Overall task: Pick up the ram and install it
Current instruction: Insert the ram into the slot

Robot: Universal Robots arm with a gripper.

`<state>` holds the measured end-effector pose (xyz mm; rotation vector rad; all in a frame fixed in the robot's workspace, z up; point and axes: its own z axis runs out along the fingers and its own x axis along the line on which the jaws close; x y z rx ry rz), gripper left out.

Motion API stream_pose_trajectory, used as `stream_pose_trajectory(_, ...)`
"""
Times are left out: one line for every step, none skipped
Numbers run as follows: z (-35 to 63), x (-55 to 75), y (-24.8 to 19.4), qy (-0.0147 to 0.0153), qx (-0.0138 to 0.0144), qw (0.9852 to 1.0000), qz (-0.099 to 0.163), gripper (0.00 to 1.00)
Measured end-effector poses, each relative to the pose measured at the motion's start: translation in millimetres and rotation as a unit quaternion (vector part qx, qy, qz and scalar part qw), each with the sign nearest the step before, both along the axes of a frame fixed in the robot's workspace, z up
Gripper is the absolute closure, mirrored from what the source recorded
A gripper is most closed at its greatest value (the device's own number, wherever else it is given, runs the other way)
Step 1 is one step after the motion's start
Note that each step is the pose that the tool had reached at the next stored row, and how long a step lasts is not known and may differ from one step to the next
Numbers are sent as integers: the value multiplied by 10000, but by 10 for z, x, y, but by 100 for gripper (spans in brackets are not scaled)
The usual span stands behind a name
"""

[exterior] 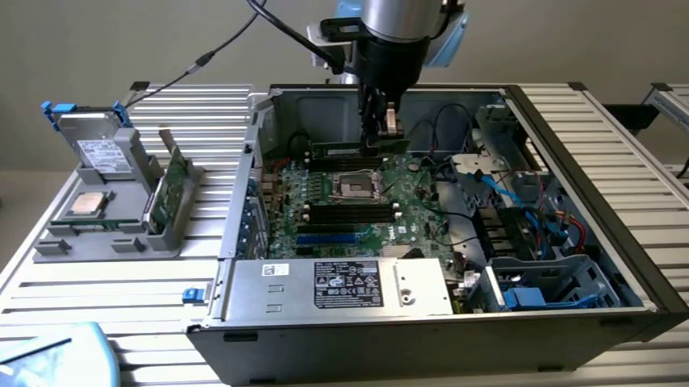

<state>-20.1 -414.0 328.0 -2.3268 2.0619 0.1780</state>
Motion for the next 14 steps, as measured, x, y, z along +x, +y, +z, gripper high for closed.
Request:
stream_pose_trajectory(-11, -13, 0, 0, -6, 10000, 19, 86)
stream_pose_trajectory(-22, -25, 0, 0, -12, 10000, 30, 86)
stream_pose_trajectory(-38, -33, 0, 0, -19, 10000, 32, 86)
stream_pose_trajectory(-55, -38, 0, 0, -25, 10000, 32, 86)
stream_pose_trajectory(-73, -42, 0, 0, -31, 10000, 32, 86)
stream_pose_trajectory(-90, -43, 0, 0, -36, 10000, 32, 86)
stream_pose_trajectory(-109, -43, 0, 0, -40, 10000, 33, 86)
stream_pose_trajectory(-128, -43, 0, 0, -43, 10000, 33, 86)
stream_pose_trajectory(-145, -44, 0, 0, -47, 10000, 32, 86)
stream_pose_trajectory(-163, -44, 0, 0, -50, 10000, 32, 86)
stream_pose_trajectory(-182, -44, 0, 0, -54, 10000, 32, 86)
stream_pose_trajectory(-201, -45, 0, 0, -57, 10000, 32, 86)
stream_pose_trajectory(-219, -45, 0, 0, -60, 10000, 32, 86)
stream_pose_trajectory(-236, -46, 0, 0, -63, 10000, 32, 86)
